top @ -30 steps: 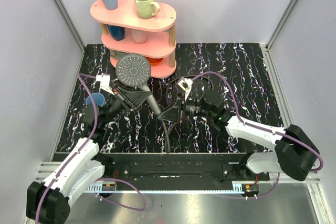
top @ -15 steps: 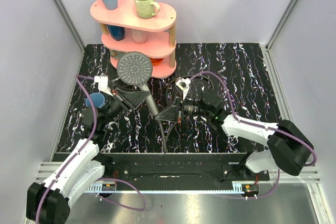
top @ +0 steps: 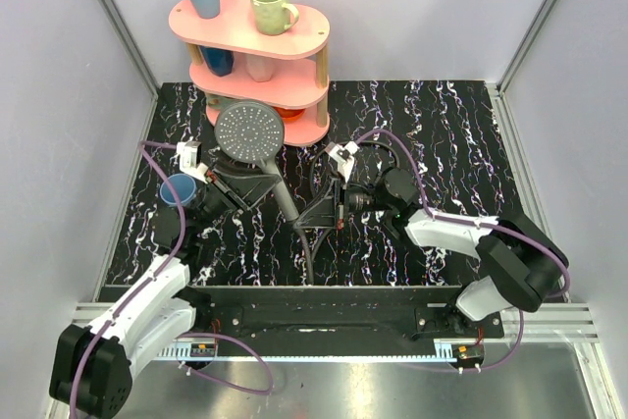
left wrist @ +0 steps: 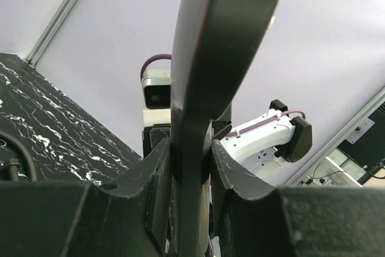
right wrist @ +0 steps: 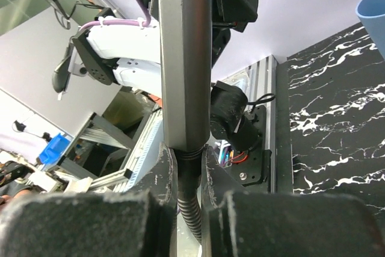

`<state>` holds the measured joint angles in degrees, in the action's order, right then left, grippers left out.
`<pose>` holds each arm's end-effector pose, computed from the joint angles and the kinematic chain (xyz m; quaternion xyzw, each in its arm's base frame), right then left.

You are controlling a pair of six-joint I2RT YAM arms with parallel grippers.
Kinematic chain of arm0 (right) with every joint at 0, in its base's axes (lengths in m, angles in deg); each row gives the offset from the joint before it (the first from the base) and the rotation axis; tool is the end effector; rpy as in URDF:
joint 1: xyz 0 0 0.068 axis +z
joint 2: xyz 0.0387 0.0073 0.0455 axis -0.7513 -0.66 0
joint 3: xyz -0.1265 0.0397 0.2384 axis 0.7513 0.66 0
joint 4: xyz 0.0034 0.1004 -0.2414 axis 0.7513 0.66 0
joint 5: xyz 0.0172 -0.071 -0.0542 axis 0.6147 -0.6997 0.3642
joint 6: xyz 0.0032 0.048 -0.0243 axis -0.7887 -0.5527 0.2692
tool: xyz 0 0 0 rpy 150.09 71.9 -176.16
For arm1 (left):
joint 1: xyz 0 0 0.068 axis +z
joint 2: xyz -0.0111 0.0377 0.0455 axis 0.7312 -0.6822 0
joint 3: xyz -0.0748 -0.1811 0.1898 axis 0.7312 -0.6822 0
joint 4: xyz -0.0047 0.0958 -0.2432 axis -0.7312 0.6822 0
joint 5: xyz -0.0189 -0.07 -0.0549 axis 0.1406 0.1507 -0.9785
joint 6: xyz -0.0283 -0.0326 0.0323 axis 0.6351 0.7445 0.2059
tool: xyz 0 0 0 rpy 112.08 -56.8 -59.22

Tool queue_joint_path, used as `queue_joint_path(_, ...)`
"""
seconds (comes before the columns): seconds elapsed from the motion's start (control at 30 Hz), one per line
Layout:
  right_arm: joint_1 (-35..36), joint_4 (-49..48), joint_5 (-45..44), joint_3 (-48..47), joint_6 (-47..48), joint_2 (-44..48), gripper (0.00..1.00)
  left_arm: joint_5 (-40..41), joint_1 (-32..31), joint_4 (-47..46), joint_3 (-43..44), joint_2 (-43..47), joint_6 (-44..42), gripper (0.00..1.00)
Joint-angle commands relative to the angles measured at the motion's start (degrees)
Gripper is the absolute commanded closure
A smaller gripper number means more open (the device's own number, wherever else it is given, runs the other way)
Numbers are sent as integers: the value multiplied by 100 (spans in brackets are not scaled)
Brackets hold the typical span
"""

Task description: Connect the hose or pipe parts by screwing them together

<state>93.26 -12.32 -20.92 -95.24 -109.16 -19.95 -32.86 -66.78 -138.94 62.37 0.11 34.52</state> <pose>0.1943 0.2308 0.2754 -0.3305 0.5398 0.7121 0.3037 0.1518 -0.0767 0.3065 0.0670 0.5211 -0.6776 0.5146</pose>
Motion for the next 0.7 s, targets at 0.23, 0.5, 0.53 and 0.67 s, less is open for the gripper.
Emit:
queue_joint_path(0.23,-395,-1657,-331,-474,-1177,-485,88,-798,-104,-311,-54,-19,79,100)
queue_joint_path(0.5,-412,-366,-718,-325,-501,-275,55,693,-51,3378,682,728,-1468,100)
queue_joint_path(0.53,-404,-199,-762,-273,-466,-231,51,844,-42,3704,780,754,-1608,100)
queue_joint_path(0.67,-448,302,-955,-228,-308,-108,29,1180,-25,4497,1035,667,-1882,100)
